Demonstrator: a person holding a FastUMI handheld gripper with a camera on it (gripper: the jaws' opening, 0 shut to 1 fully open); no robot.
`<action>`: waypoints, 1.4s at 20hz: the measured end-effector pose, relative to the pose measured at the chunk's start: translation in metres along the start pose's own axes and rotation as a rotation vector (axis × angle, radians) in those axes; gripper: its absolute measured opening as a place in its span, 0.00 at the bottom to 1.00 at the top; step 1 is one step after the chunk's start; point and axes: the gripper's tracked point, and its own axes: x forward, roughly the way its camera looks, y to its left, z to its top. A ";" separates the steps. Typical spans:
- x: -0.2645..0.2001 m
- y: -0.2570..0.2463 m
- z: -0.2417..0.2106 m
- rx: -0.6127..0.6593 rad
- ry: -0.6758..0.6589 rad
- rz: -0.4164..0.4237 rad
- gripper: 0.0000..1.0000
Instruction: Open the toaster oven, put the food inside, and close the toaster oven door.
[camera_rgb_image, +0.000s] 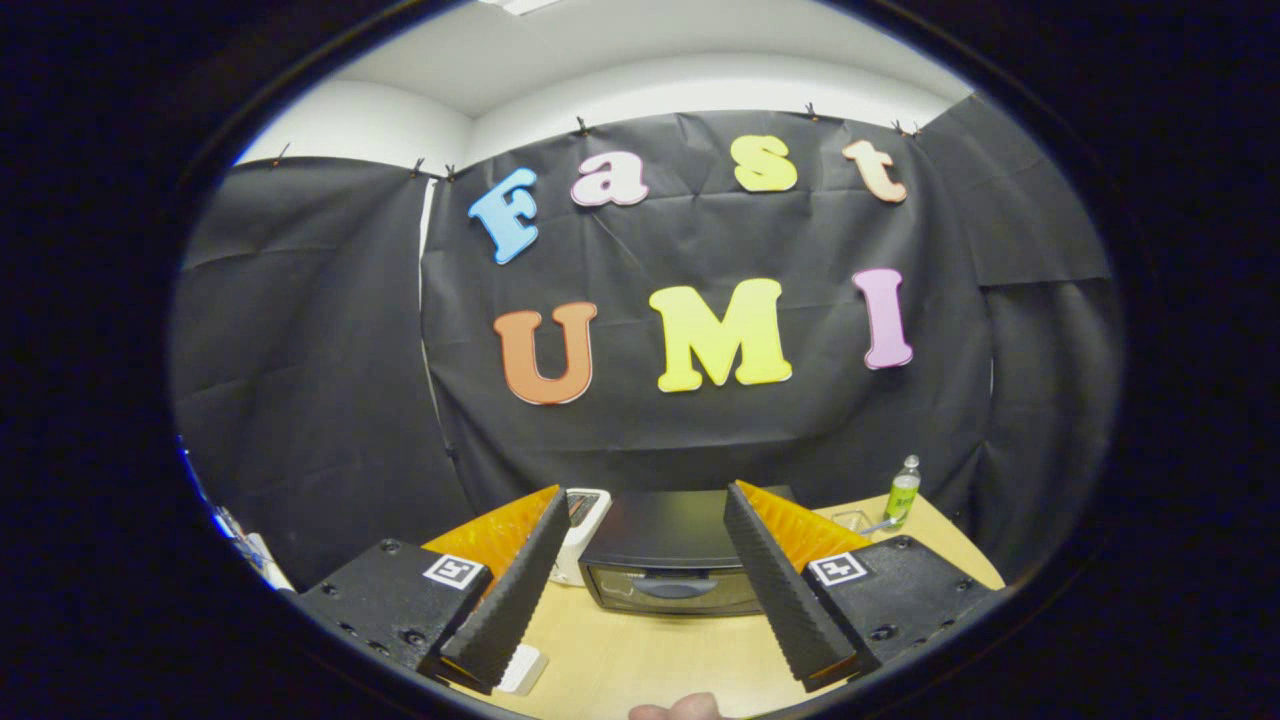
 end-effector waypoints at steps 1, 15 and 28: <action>-0.011 0.002 0.004 -0.008 -0.003 -0.013 1.00; -0.118 0.057 0.018 -0.024 -0.068 -0.121 1.00; -0.118 0.108 0.030 -0.070 -0.103 -0.070 1.00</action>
